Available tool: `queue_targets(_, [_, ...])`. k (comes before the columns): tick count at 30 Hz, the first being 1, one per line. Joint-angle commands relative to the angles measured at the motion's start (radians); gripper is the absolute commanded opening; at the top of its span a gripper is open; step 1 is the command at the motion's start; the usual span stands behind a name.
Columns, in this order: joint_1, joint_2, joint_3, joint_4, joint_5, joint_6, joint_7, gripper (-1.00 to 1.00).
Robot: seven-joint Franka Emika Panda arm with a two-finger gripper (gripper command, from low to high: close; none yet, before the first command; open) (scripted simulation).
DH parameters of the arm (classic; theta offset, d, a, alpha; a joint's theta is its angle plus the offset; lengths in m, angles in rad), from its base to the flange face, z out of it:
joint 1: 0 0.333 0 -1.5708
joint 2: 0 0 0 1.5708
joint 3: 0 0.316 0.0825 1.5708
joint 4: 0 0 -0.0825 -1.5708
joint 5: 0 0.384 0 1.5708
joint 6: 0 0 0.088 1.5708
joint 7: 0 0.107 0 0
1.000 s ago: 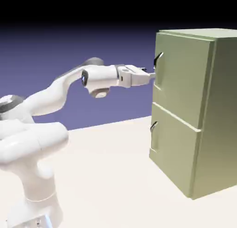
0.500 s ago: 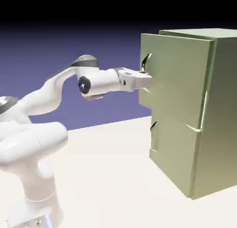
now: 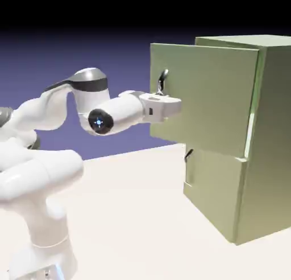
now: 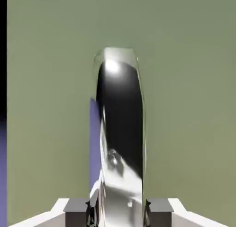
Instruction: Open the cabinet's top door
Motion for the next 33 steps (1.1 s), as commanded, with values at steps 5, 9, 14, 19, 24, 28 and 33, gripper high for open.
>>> queue_targets(5, [-0.111,0.093,-0.096,-0.007,-0.106,-0.216,-0.086,-1.0])
queue_targets(9, [-0.217,0.189,-0.154,0.013,-0.205,-0.39,-0.168,-1.0])
queue_targets(14, [-0.371,0.339,-0.193,0.074,-0.358,-0.608,-0.303,-1.0])
queue_targets(19, [-0.548,0.519,-0.175,0.19,-0.557,-0.807,-0.491,-1.0])
queue_targets(24, [-0.697,0.696,-0.108,0.341,-0.774,-0.921,-0.698,-1.0])
queue_targets(28, [-0.78,0.841,-0.041,0.47,-0.941,-0.948,-0.841,-1.0])
queue_targets(33, [-0.849,1.022,0.047,0.623,-1.113,-0.93,-0.954,-1.0])
